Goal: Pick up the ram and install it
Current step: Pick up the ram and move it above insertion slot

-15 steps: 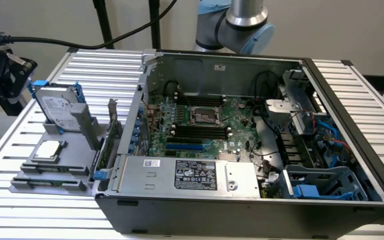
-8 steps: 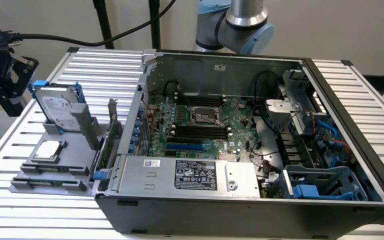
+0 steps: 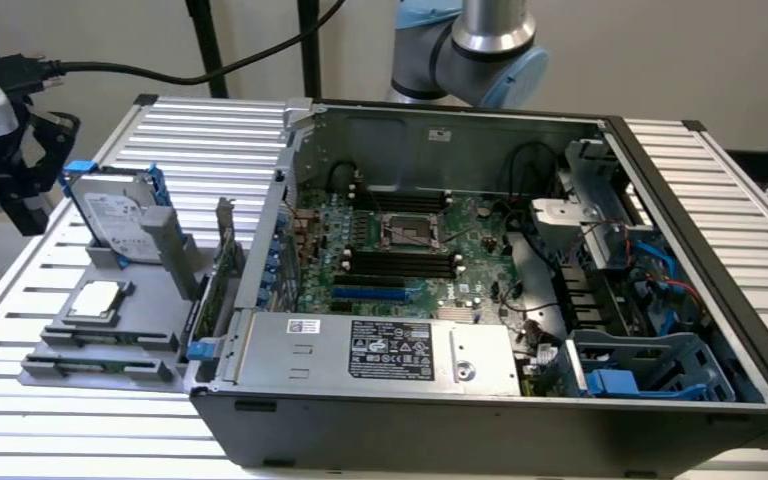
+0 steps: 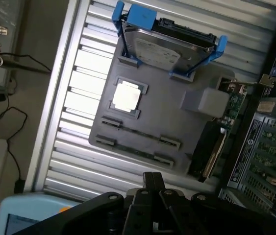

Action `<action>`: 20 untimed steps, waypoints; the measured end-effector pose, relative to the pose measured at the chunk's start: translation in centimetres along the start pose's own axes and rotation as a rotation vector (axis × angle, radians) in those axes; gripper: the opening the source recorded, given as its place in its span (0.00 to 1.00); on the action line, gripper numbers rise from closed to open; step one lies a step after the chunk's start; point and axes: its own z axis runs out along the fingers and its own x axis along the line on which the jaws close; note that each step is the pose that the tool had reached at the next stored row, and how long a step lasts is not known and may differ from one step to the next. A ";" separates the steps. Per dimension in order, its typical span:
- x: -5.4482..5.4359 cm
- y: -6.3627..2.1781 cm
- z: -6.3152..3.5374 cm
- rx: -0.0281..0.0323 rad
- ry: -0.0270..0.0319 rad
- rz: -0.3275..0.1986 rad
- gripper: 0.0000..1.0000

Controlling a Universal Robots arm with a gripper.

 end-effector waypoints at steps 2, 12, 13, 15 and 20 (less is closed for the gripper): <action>0.0 0.00 0.07 0.0004 -0.0015 -0.036 0.11; 0.0 0.02 0.48 0.0022 -0.0091 -0.217 0.11; 0.0 0.02 0.53 0.0024 -0.0098 -0.235 0.11; 0.0 0.03 0.62 0.0028 -0.0114 -0.272 0.11; 0.0 0.04 0.86 0.0037 -0.0151 -0.363 0.11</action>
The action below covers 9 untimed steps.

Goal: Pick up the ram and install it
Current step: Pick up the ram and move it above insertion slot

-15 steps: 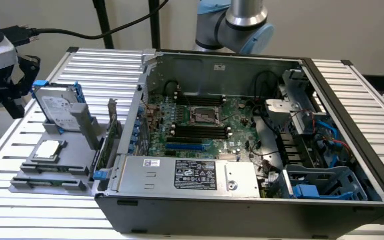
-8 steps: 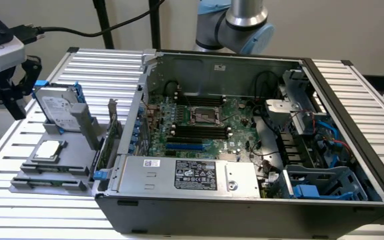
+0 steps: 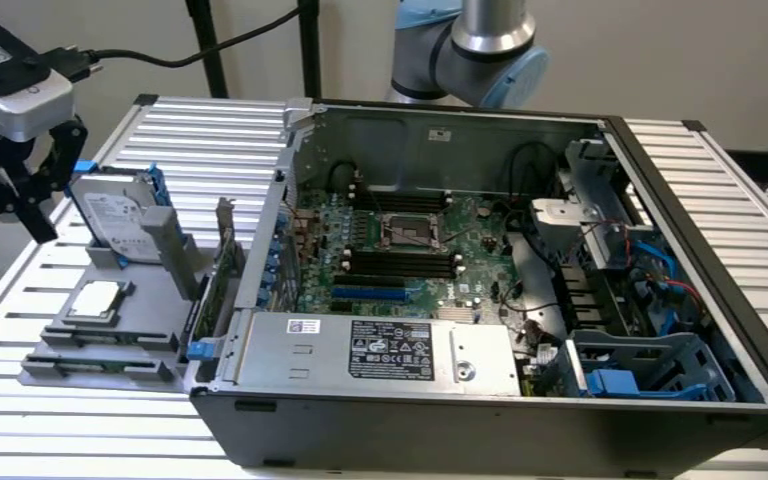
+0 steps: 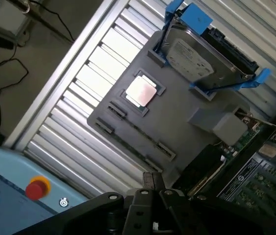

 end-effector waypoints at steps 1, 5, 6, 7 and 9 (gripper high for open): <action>0.0 0.00 0.04 0.0002 -0.0007 -0.018 0.11; 0.0 0.01 0.24 0.0009 -0.0038 -0.091 0.11; 0.0 0.01 0.29 0.0011 -0.0046 -0.109 0.11; 0.0 0.01 0.34 0.0013 -0.0053 -0.129 0.11; 0.0 0.02 0.44 0.0017 -0.0068 -0.164 0.11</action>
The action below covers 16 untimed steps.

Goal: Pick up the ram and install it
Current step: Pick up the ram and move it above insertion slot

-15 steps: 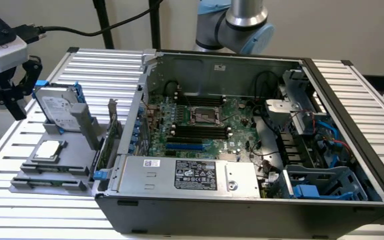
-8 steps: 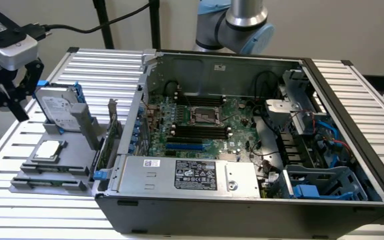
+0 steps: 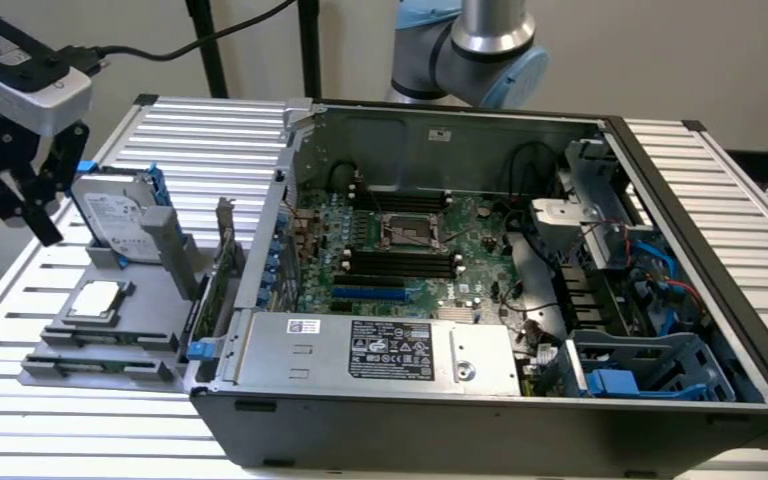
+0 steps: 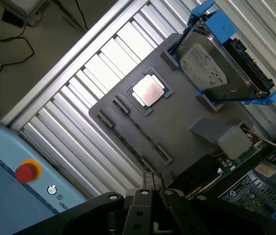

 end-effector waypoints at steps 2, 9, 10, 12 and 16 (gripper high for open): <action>0.0 0.01 0.10 0.0003 -0.0014 -0.036 0.11; 0.0 0.02 0.46 0.0017 -0.0068 -0.163 0.11; 0.0 0.02 0.51 0.0019 -0.0074 -0.181 0.11; 0.0 0.03 0.62 0.0022 -0.0090 -0.217 0.11; 0.0 0.04 0.88 0.0030 -0.0121 -0.290 0.11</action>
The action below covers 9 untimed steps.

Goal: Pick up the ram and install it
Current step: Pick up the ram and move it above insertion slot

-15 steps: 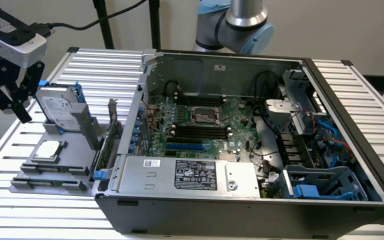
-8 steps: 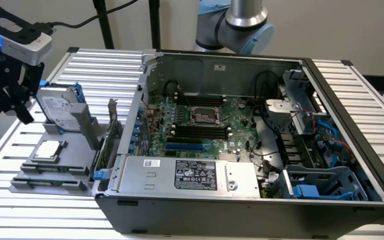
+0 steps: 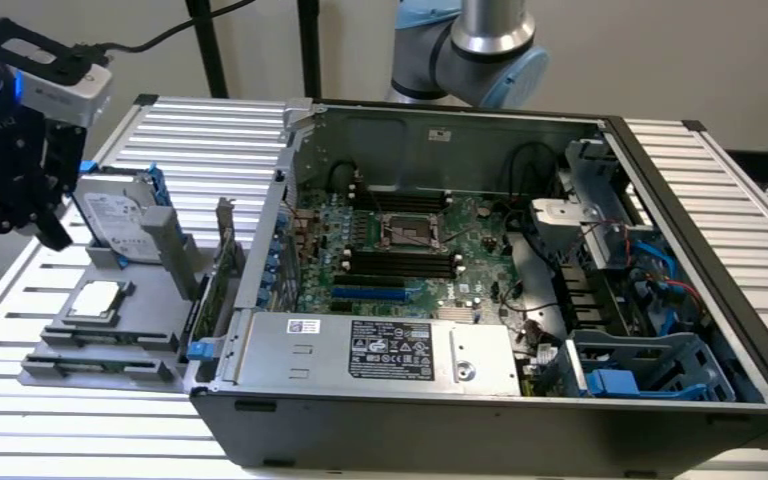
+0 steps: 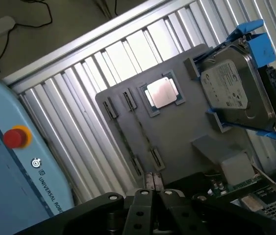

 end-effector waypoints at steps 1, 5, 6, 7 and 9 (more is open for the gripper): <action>0.0 0.00 0.08 0.0002 -0.0008 -0.018 0.11; 0.0 0.01 0.45 0.0009 -0.0037 -0.091 0.11; 0.0 0.02 0.54 0.0011 -0.0045 -0.109 0.11; 0.0 0.02 0.64 0.0013 -0.0053 -0.128 0.11; 0.0 0.04 0.82 0.0017 -0.0068 -0.164 0.11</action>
